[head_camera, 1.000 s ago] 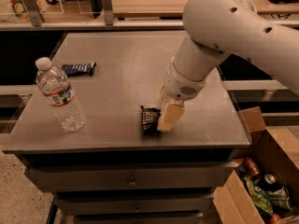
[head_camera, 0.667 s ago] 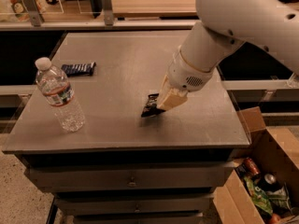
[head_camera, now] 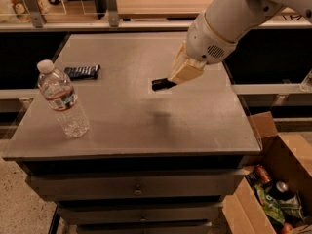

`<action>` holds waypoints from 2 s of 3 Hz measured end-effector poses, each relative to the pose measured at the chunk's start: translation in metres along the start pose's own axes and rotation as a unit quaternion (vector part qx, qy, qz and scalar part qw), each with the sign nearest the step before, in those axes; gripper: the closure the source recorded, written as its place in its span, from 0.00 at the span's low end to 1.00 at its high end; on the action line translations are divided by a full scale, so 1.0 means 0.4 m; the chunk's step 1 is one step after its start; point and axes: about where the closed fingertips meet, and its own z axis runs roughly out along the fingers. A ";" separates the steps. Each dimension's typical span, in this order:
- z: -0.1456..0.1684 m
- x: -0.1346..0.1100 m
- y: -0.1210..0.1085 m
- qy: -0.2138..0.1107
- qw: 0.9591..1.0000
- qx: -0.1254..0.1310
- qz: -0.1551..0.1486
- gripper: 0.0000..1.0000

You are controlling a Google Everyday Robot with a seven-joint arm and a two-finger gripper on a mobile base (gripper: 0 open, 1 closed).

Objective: Move rxbar chocolate near rxbar blueberry

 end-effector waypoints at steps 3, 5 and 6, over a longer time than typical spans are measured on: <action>-0.010 -0.160 -0.184 -0.080 0.994 0.039 -0.062 1.00; 0.112 -0.262 -0.232 -0.107 0.985 0.086 -0.101 1.00; 0.113 -0.262 -0.232 -0.107 0.985 0.086 -0.102 1.00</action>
Offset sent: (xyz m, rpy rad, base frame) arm 0.0756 0.0380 0.0650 0.1557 -0.1586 0.0804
